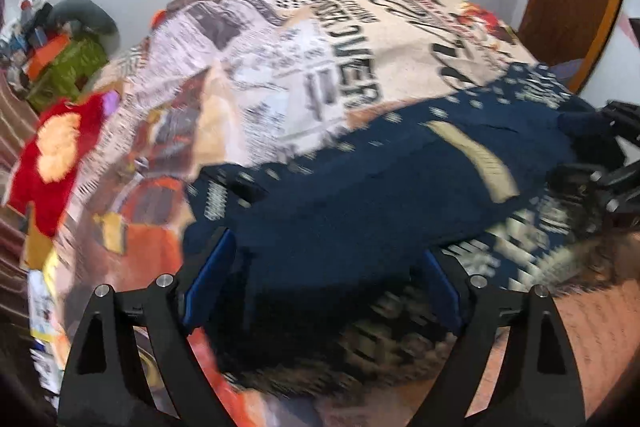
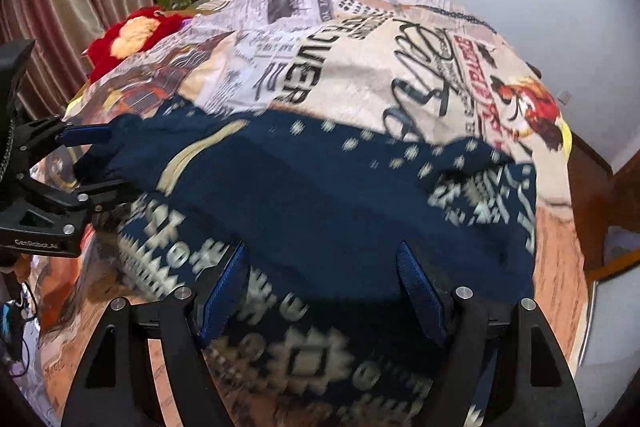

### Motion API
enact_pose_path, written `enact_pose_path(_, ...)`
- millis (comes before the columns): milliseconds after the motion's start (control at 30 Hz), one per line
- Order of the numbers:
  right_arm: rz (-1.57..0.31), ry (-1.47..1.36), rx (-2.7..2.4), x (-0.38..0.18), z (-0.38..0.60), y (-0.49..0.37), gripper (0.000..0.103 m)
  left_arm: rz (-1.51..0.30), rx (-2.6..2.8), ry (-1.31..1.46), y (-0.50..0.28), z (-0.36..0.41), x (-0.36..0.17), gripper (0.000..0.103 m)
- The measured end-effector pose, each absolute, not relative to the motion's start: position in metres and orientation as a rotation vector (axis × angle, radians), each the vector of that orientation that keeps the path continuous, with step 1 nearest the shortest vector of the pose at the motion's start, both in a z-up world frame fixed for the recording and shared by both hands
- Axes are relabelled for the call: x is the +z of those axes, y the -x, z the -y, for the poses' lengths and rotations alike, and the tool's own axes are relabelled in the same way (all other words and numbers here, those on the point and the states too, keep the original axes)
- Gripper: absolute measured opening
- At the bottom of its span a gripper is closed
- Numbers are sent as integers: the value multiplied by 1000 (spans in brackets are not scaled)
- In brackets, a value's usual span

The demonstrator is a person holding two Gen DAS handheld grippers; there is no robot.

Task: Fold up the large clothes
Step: 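Fold the hem up over the jacket body with both grippers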

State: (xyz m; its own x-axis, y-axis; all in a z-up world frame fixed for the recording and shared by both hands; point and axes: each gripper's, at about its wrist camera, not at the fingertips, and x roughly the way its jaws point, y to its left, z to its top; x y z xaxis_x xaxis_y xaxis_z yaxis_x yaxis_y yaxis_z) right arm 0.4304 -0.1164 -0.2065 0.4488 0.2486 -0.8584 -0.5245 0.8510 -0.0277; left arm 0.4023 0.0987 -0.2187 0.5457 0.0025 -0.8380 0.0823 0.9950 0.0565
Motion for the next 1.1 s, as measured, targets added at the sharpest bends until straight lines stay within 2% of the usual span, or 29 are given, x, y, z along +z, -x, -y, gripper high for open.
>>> enact_pose_path(300,-991,328,425,-197,119,-504,75,-1038,47,-104,-467,-141,-224,88)
enact_pose_path(567,-921,265,330,-155,141,-542,75,-968,194,-81,-487,-181,-186,88)
enact_pose_path(833,-927,82,426,-135,152,-511,76,-925,102,32,-452,-169,-159,88)
enact_pose_path(1100,-1035,131,628,-178,98,-457,77,-1005,-108,100,-431,-104,-193,88)
